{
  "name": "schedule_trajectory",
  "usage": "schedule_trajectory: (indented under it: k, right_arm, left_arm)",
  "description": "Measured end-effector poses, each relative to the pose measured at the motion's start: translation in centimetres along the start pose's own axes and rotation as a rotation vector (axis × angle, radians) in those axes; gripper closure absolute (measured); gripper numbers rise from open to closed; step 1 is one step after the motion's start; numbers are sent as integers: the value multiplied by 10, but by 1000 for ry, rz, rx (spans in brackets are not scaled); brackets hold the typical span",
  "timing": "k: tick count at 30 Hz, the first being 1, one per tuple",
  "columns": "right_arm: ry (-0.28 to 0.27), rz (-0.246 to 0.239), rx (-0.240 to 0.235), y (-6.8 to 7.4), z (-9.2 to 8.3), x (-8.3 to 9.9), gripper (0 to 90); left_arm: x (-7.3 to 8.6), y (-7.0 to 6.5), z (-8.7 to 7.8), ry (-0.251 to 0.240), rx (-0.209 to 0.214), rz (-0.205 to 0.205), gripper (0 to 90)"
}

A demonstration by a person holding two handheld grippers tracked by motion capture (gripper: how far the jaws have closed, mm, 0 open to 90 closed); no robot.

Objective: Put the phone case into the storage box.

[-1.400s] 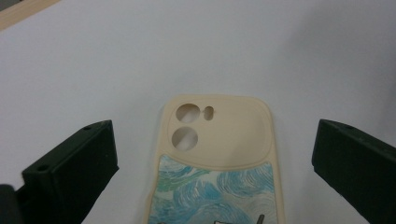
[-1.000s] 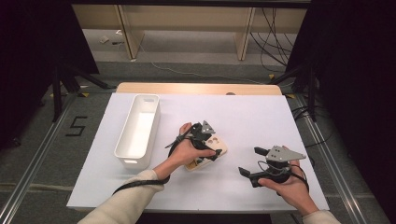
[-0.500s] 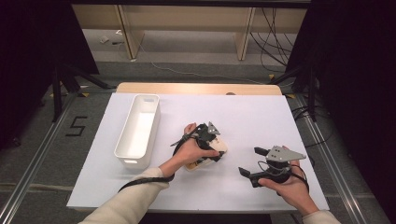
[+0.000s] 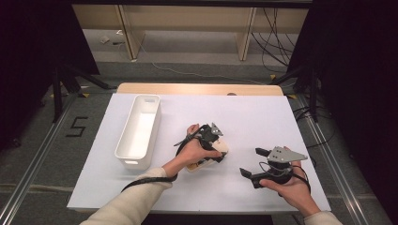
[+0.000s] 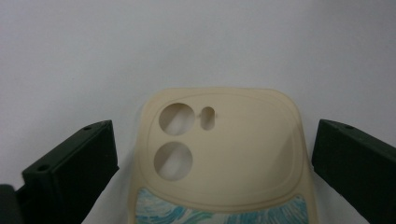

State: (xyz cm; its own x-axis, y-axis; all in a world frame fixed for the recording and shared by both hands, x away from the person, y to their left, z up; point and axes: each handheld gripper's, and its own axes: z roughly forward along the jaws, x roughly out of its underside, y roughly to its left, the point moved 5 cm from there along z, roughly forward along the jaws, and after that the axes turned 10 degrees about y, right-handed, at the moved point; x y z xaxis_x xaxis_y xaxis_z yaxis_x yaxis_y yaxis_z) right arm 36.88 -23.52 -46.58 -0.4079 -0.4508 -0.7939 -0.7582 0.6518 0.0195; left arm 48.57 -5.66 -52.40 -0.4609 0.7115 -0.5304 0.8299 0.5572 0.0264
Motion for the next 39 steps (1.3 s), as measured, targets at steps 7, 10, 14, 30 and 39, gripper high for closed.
schedule_trajectory:
  k: [7, 10, 14, 30, 39]
  right_arm:
    - [0, 0, 0, 0, 0, 0, 49]
    - [0, 0, 0, 0, 0, 0, 49]
    - [0, 0, -1, 0, 0, 0, 49]
    - [0, 0, -2, 0, 0, 0, 50]
    - [0, 0, -2, 0, 0, 0, 51]
  left_arm:
    - [-2, -2, 2, 3, 2, 0, 0]
    - [-2, -2, 3, 3, -5, -3, 0]
    - [-2, -2, 4, 8, -4, -2, 0]
    - [-2, 0, 7, 18, 1, -4, 0]
    - [-1, 0, 8, 21, 15, -14, 0]
